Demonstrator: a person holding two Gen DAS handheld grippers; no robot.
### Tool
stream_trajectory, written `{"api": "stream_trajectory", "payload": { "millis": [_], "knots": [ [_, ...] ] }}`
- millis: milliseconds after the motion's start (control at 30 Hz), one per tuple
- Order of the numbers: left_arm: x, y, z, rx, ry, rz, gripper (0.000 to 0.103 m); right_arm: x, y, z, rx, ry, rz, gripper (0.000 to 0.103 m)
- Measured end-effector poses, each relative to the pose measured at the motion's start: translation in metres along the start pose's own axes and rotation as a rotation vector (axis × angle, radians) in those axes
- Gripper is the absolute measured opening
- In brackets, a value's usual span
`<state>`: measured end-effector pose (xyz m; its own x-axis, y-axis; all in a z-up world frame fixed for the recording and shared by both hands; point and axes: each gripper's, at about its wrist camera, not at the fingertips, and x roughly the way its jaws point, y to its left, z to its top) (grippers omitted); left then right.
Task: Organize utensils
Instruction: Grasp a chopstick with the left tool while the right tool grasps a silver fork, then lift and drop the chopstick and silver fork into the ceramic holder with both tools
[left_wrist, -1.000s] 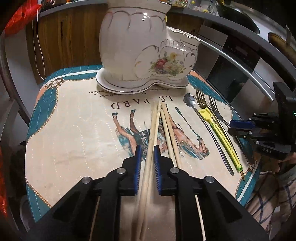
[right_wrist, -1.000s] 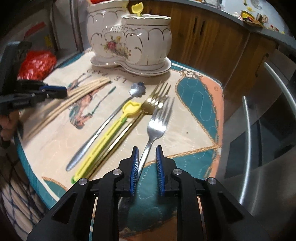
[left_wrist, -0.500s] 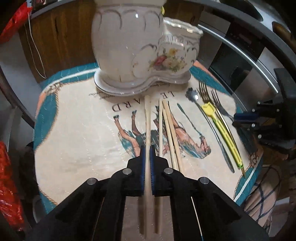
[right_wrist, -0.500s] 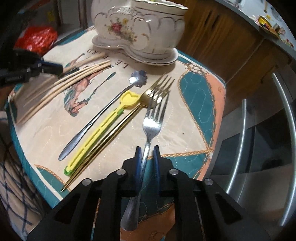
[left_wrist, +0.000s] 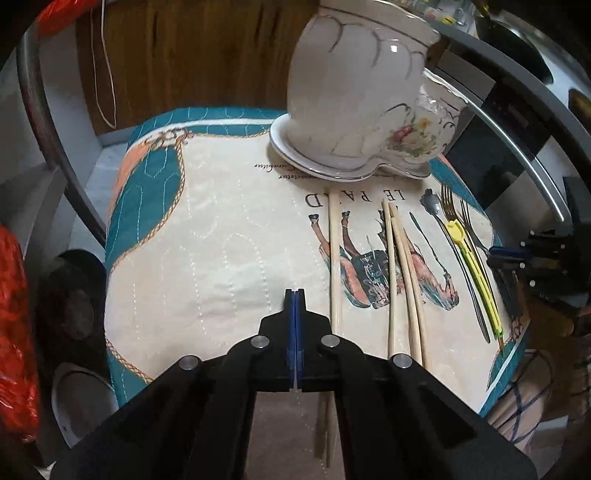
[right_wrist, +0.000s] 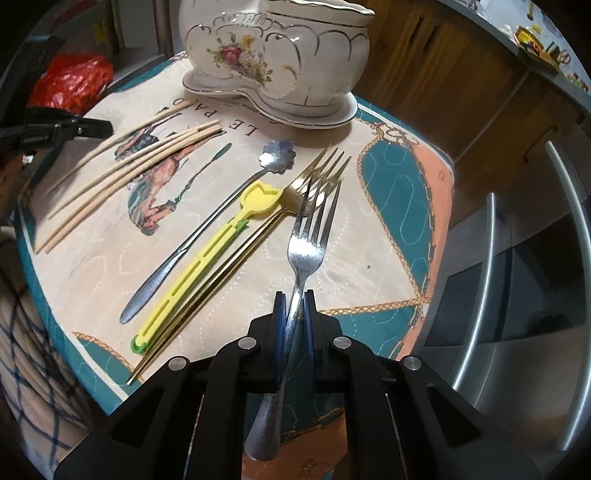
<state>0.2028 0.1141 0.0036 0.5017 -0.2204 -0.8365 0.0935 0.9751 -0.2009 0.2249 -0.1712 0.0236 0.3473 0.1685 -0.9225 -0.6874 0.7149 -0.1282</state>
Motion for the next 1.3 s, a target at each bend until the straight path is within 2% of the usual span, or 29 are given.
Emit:
{"api": "stream_trajectory", "payload": {
  "millis": [133,200,267,333,400,600,700,733,833,933,1067,1200,1300],
  "knots": [
    [-0.006,-0.006,0.005,0.010,-0.013,-0.015,0.002,0.001,-0.004,0.002,0.031,0.006,0.038,0.011],
    [-0.005,-0.014,0.008,0.029,-0.005,-0.022,0.014,0.002,-0.007,0.003,0.047,0.012,0.057,0.011],
    [-0.001,-0.021,0.009,0.054,0.020,-0.019,0.031,0.002,-0.009,0.004,0.055,0.022,0.070,0.011],
    [0.007,-0.028,0.009,0.081,0.060,-0.004,0.034,0.003,-0.010,0.008,0.048,0.048,0.080,0.011],
    [0.015,-0.035,0.012,0.113,0.093,0.027,0.034,0.004,-0.008,0.013,0.019,0.095,0.081,0.011],
    [0.030,-0.061,0.032,0.250,0.297,0.144,0.034,0.014,0.002,0.034,-0.073,0.247,0.040,0.011],
    [0.036,-0.067,0.040,0.281,0.377,0.169,0.033,0.016,0.010,0.038,-0.105,0.289,0.019,0.011],
    [0.038,-0.069,0.042,0.285,0.393,0.172,0.031,0.016,0.013,0.038,-0.110,0.296,0.013,0.011],
    [0.042,-0.077,0.047,0.299,0.427,0.167,0.019,0.016,0.017,0.038,-0.118,0.305,-0.012,0.009],
    [0.042,-0.084,0.049,0.306,0.423,0.159,0.008,0.014,0.016,0.035,-0.090,0.291,-0.006,0.008],
    [0.035,-0.084,0.042,0.280,0.376,0.130,0.005,0.007,0.010,0.030,-0.055,0.252,0.021,0.007],
    [0.010,-0.075,0.030,0.234,0.245,0.048,0.005,-0.002,-0.005,0.025,-0.010,0.189,0.057,0.006],
    [-0.010,-0.072,0.020,0.210,0.143,-0.005,0.005,-0.015,-0.015,0.020,0.029,0.105,0.104,0.006]
  ]
}}
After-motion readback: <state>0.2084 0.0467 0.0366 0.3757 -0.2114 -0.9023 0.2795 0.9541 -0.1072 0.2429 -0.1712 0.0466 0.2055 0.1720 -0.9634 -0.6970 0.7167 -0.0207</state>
